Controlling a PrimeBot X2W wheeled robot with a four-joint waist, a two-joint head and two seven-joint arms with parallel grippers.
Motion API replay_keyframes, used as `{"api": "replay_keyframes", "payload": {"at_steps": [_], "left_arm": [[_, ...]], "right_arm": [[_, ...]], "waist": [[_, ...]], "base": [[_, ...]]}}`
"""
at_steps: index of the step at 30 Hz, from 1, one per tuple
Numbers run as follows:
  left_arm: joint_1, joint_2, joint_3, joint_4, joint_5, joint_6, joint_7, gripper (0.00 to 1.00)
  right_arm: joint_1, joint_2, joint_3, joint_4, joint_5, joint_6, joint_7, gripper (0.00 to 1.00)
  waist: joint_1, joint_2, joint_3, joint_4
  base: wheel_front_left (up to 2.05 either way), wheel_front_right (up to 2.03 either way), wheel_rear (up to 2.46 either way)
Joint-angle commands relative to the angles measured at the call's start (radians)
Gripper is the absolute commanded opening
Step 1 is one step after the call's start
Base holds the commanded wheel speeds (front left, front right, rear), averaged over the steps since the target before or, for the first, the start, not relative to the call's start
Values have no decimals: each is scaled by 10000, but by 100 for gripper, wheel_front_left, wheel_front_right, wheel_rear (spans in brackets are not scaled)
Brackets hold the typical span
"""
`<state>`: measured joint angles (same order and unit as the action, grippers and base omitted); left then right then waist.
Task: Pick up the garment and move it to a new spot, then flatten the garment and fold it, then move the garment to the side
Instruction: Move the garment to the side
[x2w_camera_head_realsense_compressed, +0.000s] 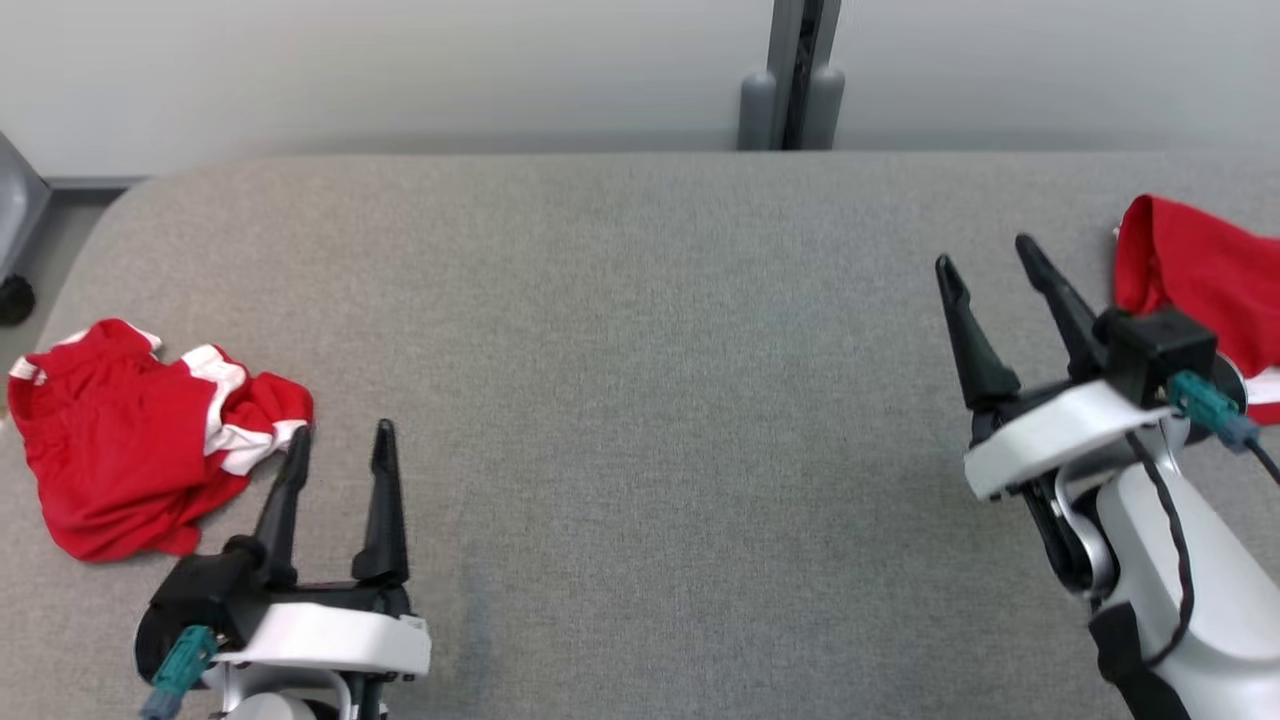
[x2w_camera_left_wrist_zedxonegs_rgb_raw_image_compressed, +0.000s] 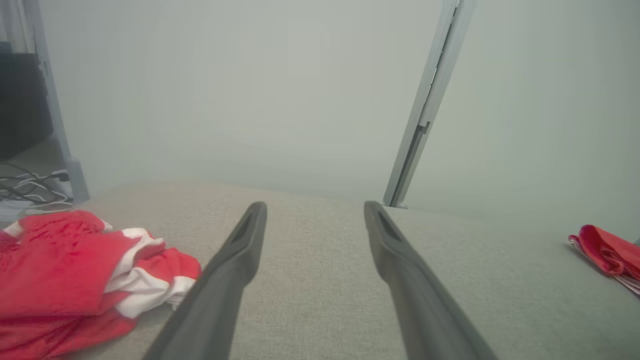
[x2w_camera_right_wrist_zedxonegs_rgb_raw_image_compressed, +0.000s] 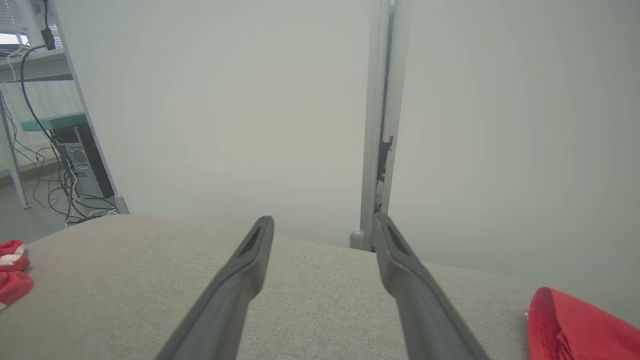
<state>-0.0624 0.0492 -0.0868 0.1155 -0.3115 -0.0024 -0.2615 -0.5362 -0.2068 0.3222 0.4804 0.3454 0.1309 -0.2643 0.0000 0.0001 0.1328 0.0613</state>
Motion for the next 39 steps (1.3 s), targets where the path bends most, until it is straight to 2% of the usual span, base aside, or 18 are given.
{"api": "replay_keyframes", "payload": {"at_steps": [1, 11, 17, 23, 33, 39], "left_arm": [[129, 31, 155, -63, -59, -5, -32, 100], [868, 35, 727, 18, 18, -280, -34, 100], [1361, 29, 701, 111, 347, -593, -34, 100], [1815, 31, 507, 265, 395, -729, -34, 100], [2121, 30, 564, 417, 601, -1016, -34, 100], [2102, 31, 588, 533, 682, -926, -34, 100]], "right_arm": [[350, -152, -85, -232, 109, -4, -11, 100], [2821, 103, -733, -1714, 18, -2, -11, 100], [4137, 401, -1222, -2143, -645, 0, -11, 100], [5204, 910, -1636, -2513, -1221, -2, -11, 100], [5842, 1240, -1614, -2670, -1458, -2, -11, 100], [5827, 1313, -1612, -2604, -1443, -2, -11, 100]], "waist": [[0, -1, -383, 13], [0, -1, -1386, 32], [0, -1, -1754, 46], [0, -1, -2067, 18], [0, -1, -2250, -167], [0, -1, -2286, -225]], "base": [[0, 0, 0], [0, 0, 0], [0, 0, 0], [0, 0, 0], [0, 0, 0], [0, 0, 0]]}}
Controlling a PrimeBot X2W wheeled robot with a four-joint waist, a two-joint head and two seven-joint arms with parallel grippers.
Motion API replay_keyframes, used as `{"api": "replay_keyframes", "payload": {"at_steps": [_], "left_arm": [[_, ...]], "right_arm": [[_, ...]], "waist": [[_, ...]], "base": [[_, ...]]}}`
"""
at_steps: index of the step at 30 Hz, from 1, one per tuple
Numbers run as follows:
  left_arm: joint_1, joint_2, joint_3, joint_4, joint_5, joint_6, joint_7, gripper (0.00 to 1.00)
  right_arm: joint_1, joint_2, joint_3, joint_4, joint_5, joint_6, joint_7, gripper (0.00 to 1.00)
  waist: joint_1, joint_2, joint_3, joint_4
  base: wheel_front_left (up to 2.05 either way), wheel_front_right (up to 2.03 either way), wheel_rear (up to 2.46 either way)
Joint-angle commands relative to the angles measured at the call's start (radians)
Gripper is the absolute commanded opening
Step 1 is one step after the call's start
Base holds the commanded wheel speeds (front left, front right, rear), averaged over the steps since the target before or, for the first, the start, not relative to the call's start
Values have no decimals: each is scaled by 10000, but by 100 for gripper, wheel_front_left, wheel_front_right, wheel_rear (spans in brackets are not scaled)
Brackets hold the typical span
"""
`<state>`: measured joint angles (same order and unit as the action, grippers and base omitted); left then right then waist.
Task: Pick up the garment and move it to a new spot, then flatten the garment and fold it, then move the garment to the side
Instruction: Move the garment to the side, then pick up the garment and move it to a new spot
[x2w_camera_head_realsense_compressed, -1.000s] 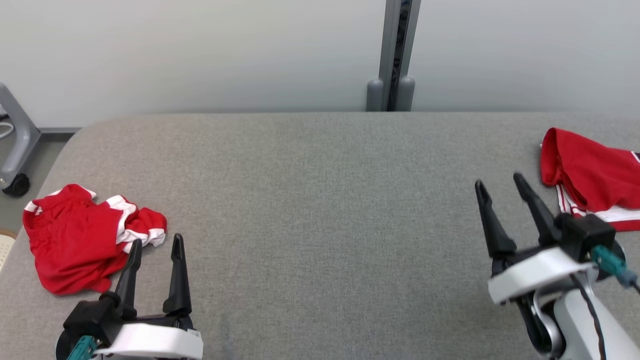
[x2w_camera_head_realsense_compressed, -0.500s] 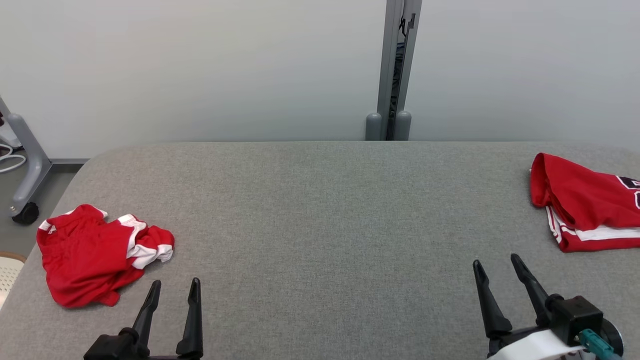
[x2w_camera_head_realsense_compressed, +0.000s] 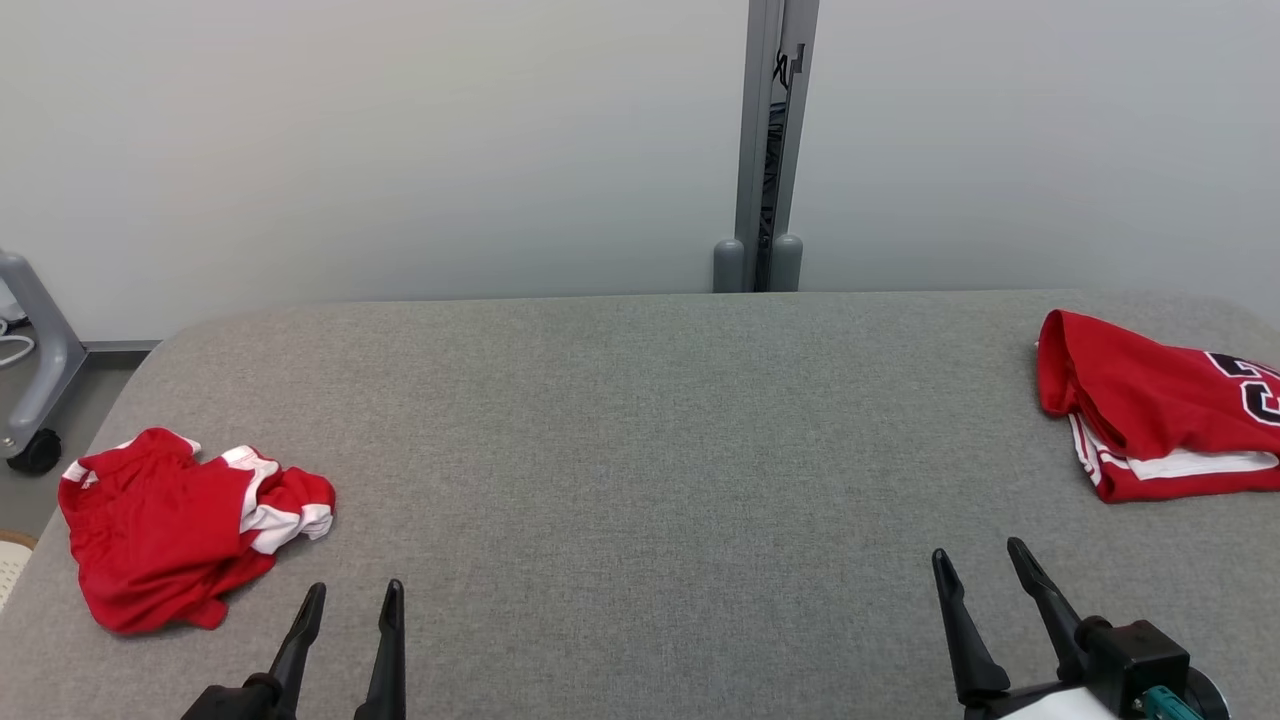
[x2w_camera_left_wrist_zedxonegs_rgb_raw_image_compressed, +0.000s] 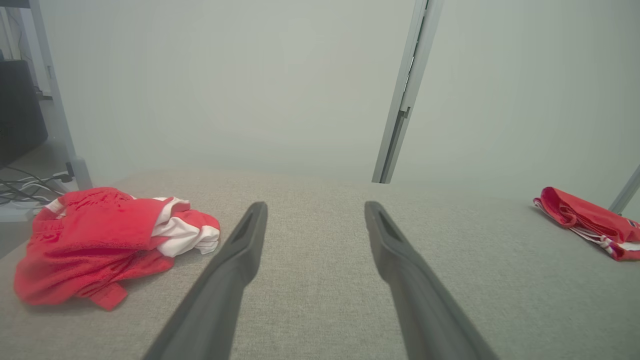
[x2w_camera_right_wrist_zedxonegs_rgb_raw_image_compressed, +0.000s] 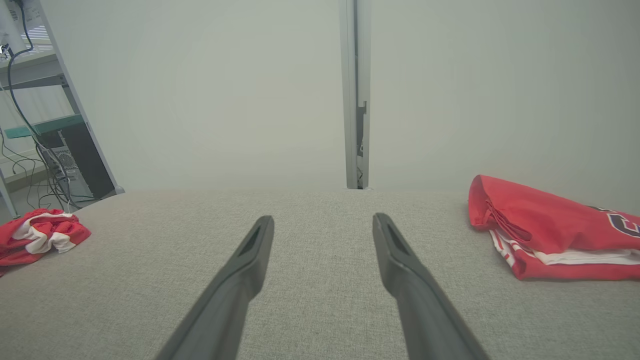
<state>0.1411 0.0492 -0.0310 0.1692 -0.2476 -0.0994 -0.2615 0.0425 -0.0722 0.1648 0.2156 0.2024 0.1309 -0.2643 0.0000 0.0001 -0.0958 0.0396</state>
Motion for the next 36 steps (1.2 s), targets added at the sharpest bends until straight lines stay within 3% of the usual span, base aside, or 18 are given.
{"api": "replay_keyframes", "payload": {"at_steps": [1, 25, 36], "left_arm": [[67, 31, 24, 10, 55, 75, -34, 100], [-59, 31, -79, -35, 244, 394, -34, 100], [-205, 29, 28, -203, 341, 649, -34, 100]], "right_arm": [[21, -20, -28, 55, 2, -2, -11, 100], [-4, 38, 2, 161, 83, -2, -11, 100], [-89, 75, 346, 222, 265, -2, -11, 100]], "waist": [[0, -1, 1, -16], [0, -1, -19, 24], [0, -1, 105, 681]], "base": [[0, 0, 0], [0, 0, 0], [0, 0, 0]]}}
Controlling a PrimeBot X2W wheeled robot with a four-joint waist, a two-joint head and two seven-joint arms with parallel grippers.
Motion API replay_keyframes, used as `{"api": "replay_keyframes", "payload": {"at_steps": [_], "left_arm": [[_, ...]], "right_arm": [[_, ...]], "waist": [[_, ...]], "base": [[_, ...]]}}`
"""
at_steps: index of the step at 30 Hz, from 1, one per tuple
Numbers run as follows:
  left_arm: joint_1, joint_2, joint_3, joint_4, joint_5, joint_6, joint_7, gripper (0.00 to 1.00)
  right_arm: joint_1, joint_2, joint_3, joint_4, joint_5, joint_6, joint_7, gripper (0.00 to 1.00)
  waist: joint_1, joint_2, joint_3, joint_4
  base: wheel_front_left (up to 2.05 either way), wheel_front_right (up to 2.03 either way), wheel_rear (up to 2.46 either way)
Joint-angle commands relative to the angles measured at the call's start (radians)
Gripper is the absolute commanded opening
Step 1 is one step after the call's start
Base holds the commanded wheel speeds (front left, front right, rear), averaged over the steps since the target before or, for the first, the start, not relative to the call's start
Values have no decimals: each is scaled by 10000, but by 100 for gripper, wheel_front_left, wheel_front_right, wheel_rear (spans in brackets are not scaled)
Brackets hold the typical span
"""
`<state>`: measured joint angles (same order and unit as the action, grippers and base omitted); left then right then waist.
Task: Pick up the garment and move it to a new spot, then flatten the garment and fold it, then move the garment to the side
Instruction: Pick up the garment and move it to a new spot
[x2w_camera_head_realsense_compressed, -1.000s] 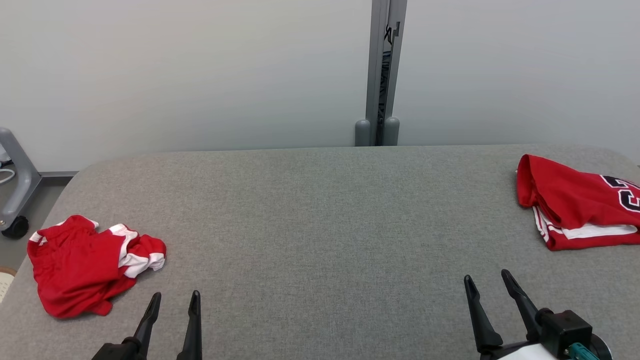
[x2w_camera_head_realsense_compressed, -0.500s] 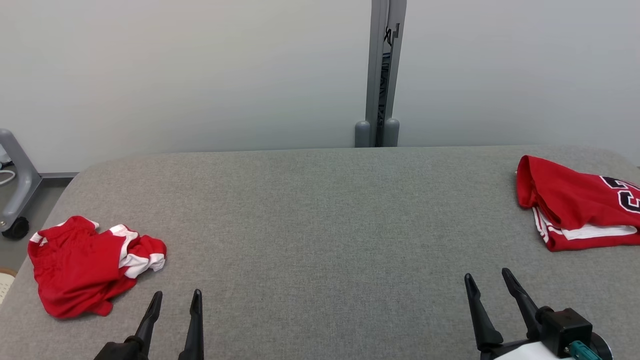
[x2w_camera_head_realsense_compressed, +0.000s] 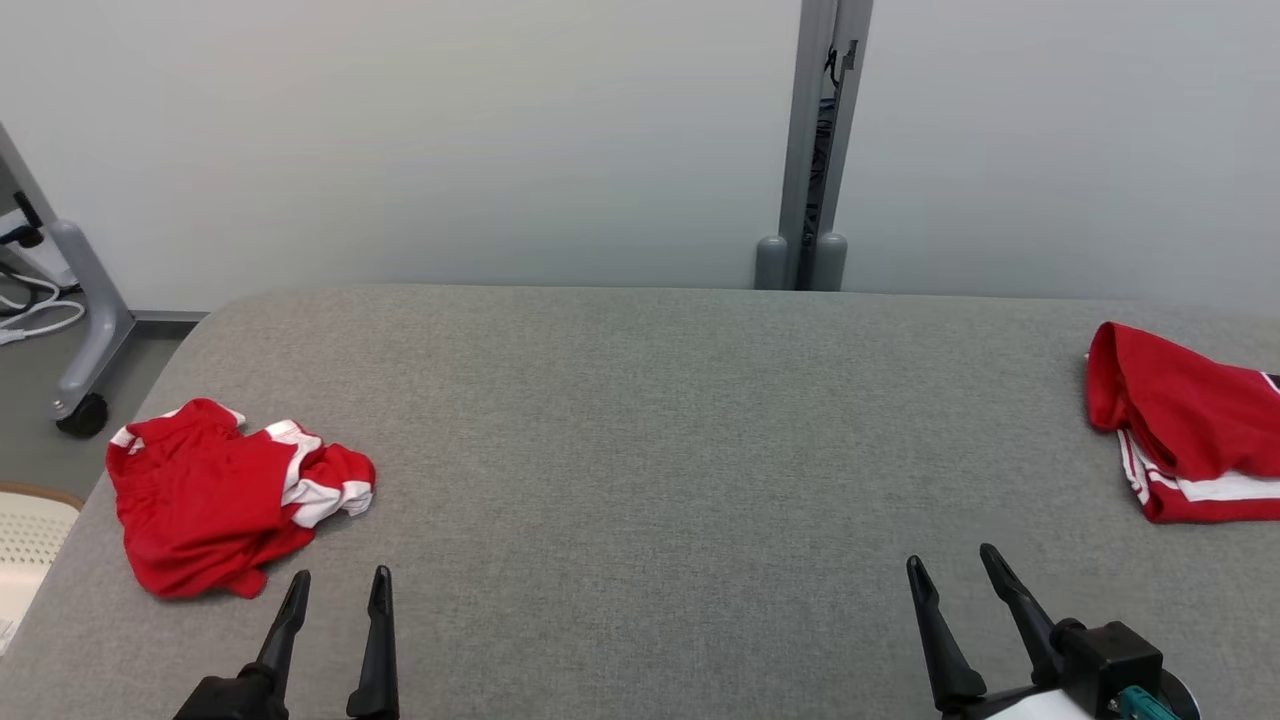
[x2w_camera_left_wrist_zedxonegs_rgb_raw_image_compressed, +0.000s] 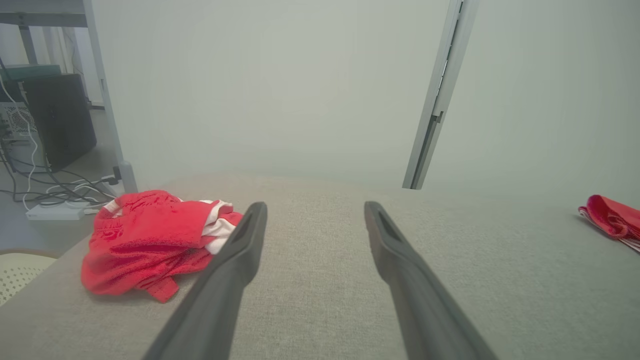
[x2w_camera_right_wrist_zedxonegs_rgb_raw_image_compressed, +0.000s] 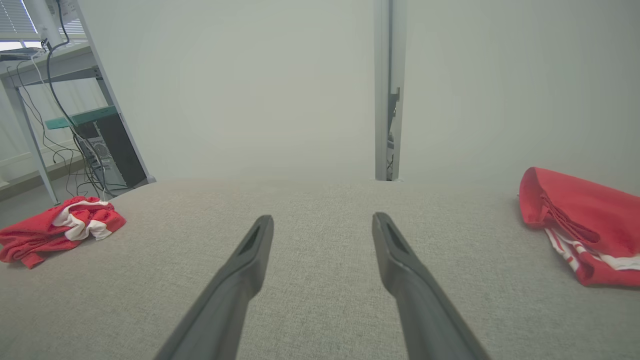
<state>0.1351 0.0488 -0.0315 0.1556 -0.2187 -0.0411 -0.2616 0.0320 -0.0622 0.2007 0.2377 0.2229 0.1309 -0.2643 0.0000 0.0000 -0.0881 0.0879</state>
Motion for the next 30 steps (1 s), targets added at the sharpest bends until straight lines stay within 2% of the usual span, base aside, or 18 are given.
{"api": "replay_keyframes", "payload": {"at_steps": [1, 20, 24, 30], "left_arm": [[-178, 34, 51, -106, 73, 79, -32, 100], [74, 33, 241, -378, 346, 225, -32, 100], [170, 36, 379, -403, 389, 176, -32, 100], [130, 34, 538, -606, 128, 330, -30, 100]], "right_arm": [[15, -24, 34, 4, 61, 0, -11, 100], [187, 76, 398, -139, 157, 0, -10, 100], [199, 85, 494, -144, 197, -2, -10, 100], [-57, 77, 800, 0, 234, -2, -10, 100]], "waist": [[0, 0, 35, 316], [0, 0, -57, 3075], [0, 0, -93, 3455], [0, 0, 48, 3614]], "base": [[0, 0, 0], [0, 0, 0], [0, 0, 0], [0, 0, 0]]}}
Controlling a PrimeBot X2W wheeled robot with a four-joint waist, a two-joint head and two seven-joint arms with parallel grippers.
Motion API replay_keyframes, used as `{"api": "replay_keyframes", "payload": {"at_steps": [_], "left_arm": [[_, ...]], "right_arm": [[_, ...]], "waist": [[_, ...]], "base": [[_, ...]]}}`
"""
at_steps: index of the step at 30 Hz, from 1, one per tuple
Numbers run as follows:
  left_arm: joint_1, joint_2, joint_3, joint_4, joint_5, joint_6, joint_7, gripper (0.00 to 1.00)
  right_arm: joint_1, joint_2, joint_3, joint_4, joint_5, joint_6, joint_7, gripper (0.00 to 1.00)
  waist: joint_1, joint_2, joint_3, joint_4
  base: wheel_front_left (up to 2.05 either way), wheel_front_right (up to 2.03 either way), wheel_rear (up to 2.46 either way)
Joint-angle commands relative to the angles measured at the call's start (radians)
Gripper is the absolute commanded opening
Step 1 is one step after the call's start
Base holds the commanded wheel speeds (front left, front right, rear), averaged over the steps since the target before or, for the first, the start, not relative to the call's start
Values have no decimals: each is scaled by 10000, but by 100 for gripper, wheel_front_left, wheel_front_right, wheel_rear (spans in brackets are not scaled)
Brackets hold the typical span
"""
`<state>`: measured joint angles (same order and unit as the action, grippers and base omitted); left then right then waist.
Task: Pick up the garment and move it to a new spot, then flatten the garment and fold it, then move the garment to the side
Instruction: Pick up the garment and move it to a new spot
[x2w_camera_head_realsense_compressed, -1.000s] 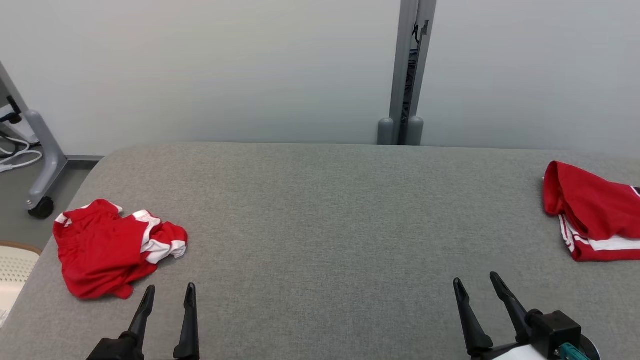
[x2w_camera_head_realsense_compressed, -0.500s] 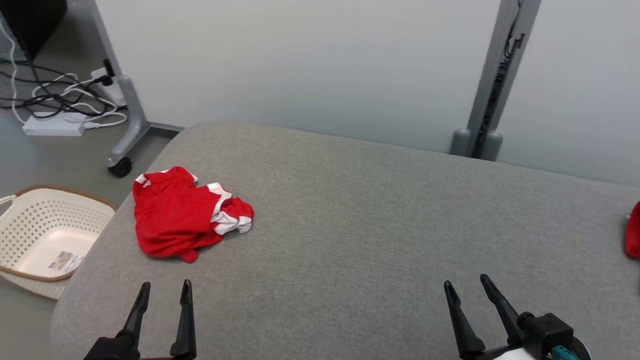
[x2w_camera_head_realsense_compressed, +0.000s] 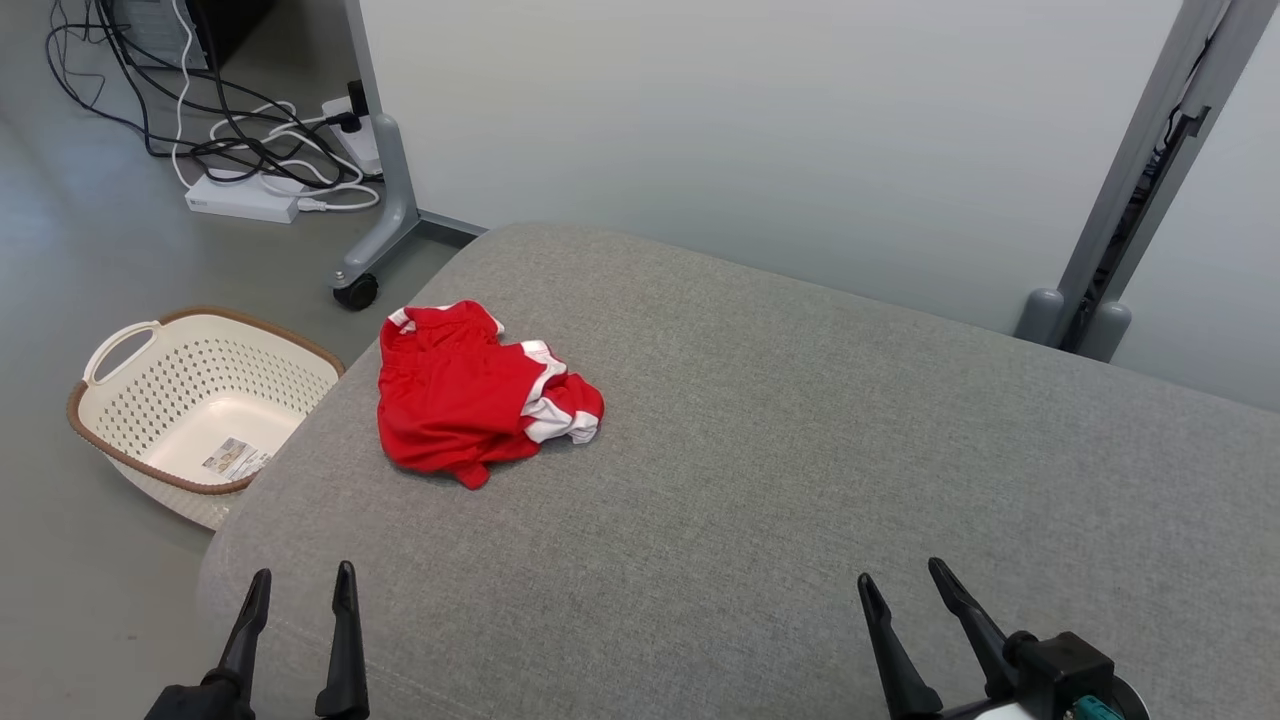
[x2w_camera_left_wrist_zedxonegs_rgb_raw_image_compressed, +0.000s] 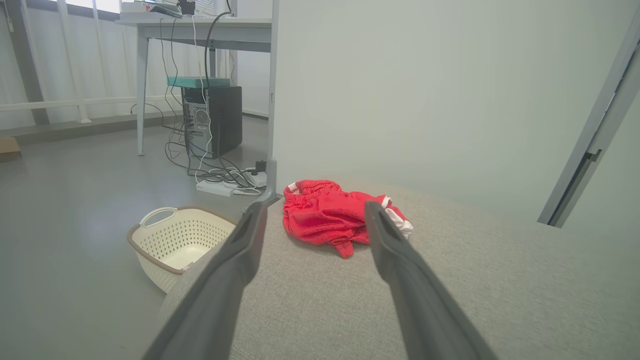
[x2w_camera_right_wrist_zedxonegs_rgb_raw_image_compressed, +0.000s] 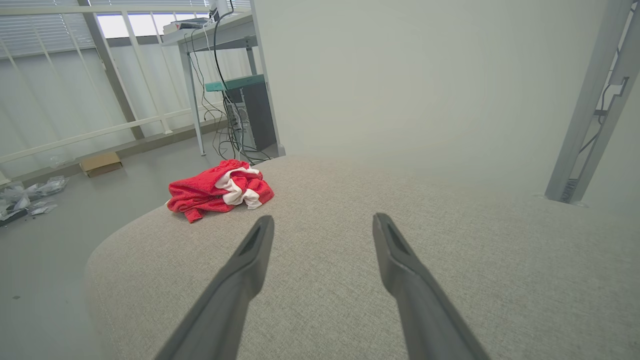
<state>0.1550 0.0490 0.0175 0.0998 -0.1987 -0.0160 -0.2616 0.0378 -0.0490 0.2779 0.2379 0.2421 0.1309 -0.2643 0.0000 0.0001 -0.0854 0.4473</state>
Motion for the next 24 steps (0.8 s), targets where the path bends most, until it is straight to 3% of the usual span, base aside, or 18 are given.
{"api": "replay_keyframes", "payload": {"at_steps": [1, 14, 19, 24], "left_arm": [[-70, 34, 56, -77, -93, 97, -30, 100], [-116, 31, 110, -99, -236, 157, -32, 100], [-549, 32, 102, 67, -144, -10, -30, 100], [-1338, 26, -91, 293, -650, 55, -30, 100]], "right_arm": [[-129, -53, 49, 16, 31, -2, -10, 100], [-141, -204, 105, 100, 35, -2, -10, 100], [150, -278, -70, 5, -65, -2, -10, 100], [-87, -537, -233, -121, -257, -2, -10, 100]], "waist": [[0, -1, 45, 41], [0, -1, 184, 145], [0, -1, 327, 229], [0, -1, 1062, 135]], "base": [[0, 0, 0], [0, 0, 0], [0, 0, 0], [0, 0, 0]]}}
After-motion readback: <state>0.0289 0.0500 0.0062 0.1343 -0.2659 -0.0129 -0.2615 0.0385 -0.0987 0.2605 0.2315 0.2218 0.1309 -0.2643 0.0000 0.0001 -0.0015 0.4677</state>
